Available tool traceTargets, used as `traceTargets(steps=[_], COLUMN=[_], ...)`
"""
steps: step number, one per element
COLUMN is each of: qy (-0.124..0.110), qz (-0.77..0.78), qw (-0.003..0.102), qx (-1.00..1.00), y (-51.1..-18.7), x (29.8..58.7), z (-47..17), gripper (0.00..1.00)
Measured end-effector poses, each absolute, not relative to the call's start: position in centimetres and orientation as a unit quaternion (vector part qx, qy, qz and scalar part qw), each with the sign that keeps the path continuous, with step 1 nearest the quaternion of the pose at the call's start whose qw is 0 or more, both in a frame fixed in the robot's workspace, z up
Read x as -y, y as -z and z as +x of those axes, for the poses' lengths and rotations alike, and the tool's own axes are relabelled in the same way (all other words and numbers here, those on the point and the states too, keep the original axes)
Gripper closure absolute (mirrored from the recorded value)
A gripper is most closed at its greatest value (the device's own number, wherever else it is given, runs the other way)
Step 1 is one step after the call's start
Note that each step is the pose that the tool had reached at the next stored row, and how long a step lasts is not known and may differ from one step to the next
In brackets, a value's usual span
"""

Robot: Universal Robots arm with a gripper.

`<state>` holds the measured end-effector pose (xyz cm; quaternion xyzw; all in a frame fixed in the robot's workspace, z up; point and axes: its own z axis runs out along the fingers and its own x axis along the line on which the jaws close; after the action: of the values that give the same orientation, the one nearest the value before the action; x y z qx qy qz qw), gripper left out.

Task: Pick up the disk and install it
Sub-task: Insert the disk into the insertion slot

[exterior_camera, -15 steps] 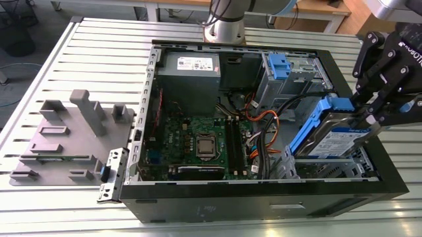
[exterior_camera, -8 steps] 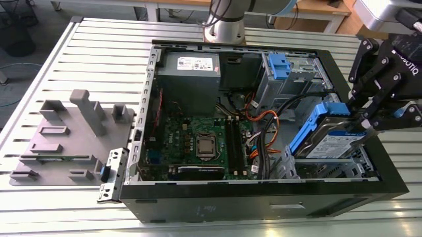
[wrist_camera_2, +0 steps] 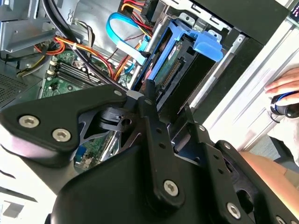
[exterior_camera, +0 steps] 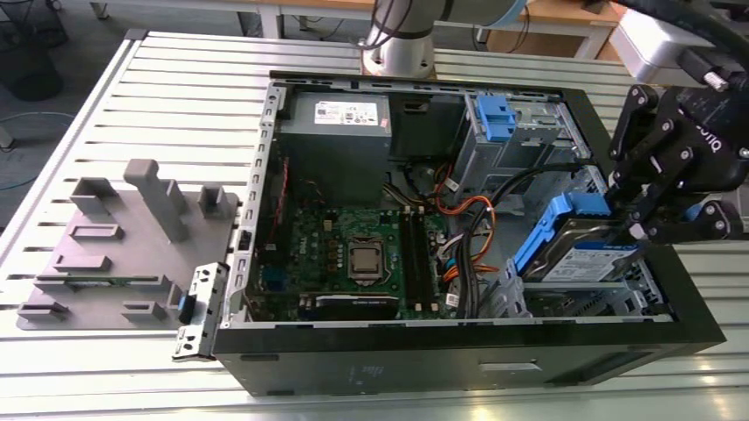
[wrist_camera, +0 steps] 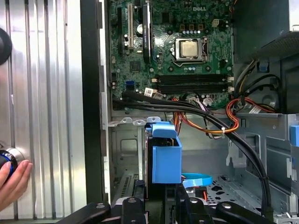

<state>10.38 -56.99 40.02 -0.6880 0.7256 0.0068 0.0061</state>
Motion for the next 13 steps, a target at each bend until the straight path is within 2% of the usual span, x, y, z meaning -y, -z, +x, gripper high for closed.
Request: traceTargets(steps=[13], qy=[-0.007], qz=[-0.688], qw=[0.006], qx=[-0.726], y=[-37.7], x=[57.0], z=[10.4], gripper=[0.65])
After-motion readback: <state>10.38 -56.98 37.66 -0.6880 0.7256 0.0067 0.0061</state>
